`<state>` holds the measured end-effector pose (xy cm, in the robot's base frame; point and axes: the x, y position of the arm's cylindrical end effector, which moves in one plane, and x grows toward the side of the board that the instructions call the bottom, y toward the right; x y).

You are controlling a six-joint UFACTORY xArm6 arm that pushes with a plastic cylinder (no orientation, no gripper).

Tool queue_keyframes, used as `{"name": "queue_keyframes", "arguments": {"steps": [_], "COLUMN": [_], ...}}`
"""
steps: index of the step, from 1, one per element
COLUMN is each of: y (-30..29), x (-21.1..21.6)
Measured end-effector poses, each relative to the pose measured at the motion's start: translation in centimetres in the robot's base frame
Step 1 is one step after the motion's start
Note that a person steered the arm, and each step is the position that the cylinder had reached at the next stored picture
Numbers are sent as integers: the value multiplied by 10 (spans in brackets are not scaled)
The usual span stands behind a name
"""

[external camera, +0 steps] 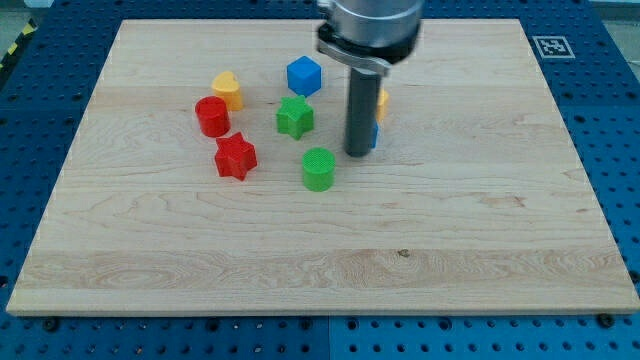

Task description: Move green star to the top left

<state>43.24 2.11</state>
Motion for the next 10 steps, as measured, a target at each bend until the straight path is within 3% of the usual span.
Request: {"name": "queue_keyframes", "arguments": {"steps": [2, 7, 9, 10], "y": [-75, -101, -151, -134], "x": [-26, -177, -213, -217]}}
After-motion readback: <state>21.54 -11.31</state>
